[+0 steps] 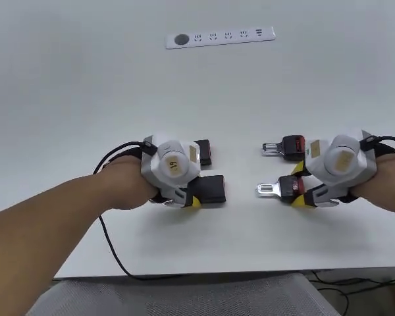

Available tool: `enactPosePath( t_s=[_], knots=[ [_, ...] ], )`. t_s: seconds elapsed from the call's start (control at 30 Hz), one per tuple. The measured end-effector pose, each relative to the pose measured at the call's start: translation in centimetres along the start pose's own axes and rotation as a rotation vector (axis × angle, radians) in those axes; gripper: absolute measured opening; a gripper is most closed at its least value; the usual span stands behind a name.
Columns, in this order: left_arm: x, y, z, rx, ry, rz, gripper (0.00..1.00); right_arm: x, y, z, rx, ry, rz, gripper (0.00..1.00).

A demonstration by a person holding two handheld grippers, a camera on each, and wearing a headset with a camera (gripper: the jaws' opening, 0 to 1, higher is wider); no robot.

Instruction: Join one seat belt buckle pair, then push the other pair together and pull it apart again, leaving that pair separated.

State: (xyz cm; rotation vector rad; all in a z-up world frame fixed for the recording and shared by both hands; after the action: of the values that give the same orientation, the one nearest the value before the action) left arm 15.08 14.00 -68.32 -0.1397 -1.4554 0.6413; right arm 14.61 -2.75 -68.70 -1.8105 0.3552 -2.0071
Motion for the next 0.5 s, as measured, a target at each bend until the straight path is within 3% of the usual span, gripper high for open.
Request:
enactPosePath(
  t_s=[0.5],
  knots=[
    [-0.1, 0.0, -0.1, -0.004, -0.001, 0.018, 0.33, -2.3, -4.3, 1.2, 0.0, 0.029, 0.051, 0.33]
  ],
)
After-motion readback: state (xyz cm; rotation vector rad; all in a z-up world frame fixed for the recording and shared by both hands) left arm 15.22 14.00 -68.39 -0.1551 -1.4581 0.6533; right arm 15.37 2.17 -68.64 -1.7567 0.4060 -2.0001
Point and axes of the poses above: the centre of the closed fingertips' face, and the gripper's own axes: x roughly backward along the fingers, z roughly to its right, y roughly out of its underside, the point moved 1 cm from there along x, roughly backward along the fingers, and after that the axes turned 15 degrees about x, right-handed, at the moved point
